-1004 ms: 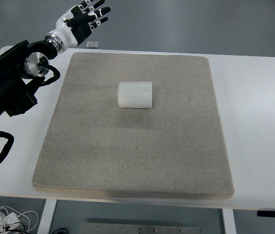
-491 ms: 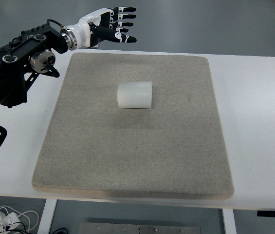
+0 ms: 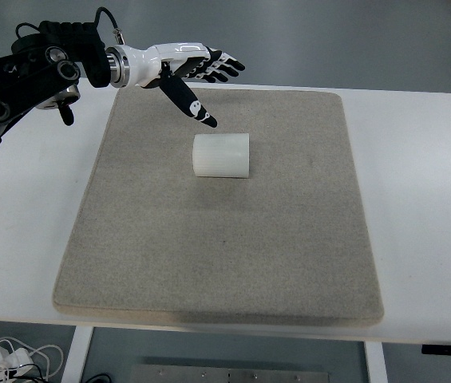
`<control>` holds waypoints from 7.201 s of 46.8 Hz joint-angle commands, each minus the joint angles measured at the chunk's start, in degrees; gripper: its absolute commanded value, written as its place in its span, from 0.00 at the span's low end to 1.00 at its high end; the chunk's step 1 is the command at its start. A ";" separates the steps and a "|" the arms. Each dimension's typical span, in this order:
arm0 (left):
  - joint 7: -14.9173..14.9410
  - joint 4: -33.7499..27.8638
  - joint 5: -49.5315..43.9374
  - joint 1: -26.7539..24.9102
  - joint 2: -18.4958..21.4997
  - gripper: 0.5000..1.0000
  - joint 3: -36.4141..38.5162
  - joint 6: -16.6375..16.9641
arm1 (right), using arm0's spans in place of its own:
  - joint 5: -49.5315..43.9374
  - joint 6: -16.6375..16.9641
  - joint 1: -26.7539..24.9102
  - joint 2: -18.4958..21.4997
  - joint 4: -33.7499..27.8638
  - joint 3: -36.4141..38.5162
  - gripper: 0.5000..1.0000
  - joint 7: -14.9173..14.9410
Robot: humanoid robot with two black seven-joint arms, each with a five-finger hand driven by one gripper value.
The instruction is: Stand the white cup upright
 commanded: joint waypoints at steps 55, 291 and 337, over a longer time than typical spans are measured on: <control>9.74 0.08 10.02 -2.12 -7.61 0.98 7.58 0.67 | 0.00 0.00 0.00 0.00 -0.02 0.00 0.90 0.00; -35.71 28.03 -10.46 21.17 -12.80 0.70 -4.90 6.29 | 0.00 0.00 0.00 0.00 0.07 0.00 0.90 0.00; -35.71 17.31 -11.78 21.52 -5.24 0.98 -12.55 4.53 | 0.00 0.00 0.00 0.00 -0.02 0.00 0.90 0.00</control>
